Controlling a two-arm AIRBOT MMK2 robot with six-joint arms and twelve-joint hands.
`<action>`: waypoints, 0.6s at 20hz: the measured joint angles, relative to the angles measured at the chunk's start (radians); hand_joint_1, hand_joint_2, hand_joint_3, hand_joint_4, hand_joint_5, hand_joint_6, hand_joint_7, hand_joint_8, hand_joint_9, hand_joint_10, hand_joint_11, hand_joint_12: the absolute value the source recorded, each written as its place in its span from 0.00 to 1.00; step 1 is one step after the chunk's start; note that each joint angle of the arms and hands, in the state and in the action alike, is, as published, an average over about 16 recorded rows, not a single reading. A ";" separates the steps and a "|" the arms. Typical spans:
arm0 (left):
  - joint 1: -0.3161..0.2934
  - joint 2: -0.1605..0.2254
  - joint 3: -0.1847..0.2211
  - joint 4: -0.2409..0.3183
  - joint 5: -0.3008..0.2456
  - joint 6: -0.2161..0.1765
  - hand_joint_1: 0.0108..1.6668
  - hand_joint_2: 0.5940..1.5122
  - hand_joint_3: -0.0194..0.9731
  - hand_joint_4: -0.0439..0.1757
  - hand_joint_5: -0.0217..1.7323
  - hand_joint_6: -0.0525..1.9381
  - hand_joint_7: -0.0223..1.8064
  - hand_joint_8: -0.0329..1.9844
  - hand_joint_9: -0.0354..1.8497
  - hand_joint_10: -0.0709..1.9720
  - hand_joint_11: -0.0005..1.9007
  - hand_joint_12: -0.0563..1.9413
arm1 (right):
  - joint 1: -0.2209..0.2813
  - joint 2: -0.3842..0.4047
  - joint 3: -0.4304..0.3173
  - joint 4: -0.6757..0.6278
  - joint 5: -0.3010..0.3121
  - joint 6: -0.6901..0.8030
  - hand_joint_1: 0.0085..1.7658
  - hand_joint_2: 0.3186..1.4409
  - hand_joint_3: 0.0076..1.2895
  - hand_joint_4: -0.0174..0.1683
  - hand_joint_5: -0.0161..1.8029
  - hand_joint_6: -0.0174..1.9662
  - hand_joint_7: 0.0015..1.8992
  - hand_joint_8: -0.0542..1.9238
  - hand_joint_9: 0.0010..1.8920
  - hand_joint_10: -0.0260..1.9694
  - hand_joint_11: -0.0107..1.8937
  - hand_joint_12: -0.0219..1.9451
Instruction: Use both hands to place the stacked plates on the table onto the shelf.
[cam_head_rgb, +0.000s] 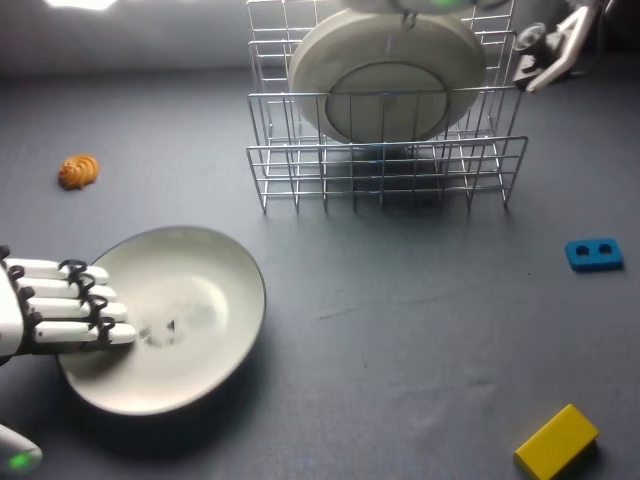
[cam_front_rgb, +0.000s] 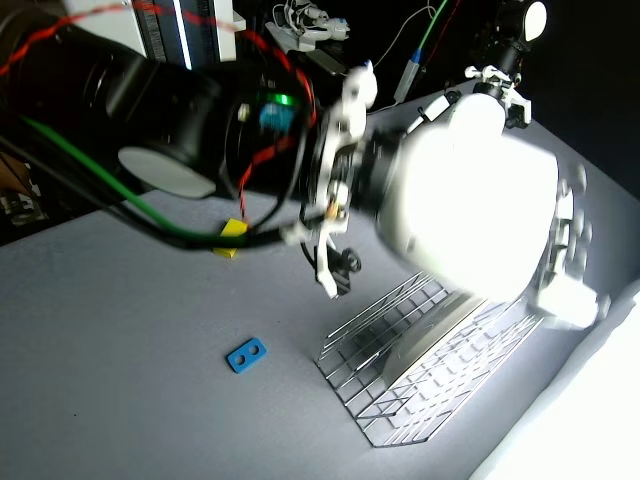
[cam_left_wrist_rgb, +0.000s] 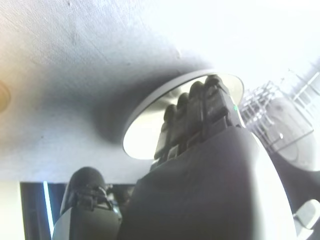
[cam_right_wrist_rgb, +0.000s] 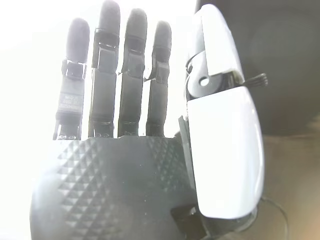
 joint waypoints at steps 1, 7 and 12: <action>0.008 0.002 -0.003 -0.009 0.001 0.000 0.00 0.58 0.04 0.18 0.01 0.02 0.02 0.02 0.03 0.04 0.01 0.01 | -0.002 0.002 -0.020 -0.039 0.012 -0.010 0.63 0.62 0.01 0.09 0.38 0.03 0.36 0.03 0.35 0.04 0.15 0.50; 0.062 0.015 -0.030 -0.064 0.005 0.000 0.00 0.58 0.04 0.17 0.01 0.01 0.01 0.02 0.03 0.04 0.01 0.01 | -0.035 -0.001 -0.122 -0.219 0.057 -0.078 0.60 0.58 0.01 0.10 0.19 0.02 0.17 0.03 0.17 0.03 0.07 0.27; 0.093 0.023 -0.055 -0.099 0.009 0.000 0.00 0.59 0.04 0.16 0.01 0.01 0.01 0.01 0.03 0.04 0.01 0.01 | -0.088 -0.022 -0.164 -0.271 0.068 -0.163 0.57 0.55 0.01 0.11 0.05 0.03 0.03 0.03 0.03 0.02 0.02 0.07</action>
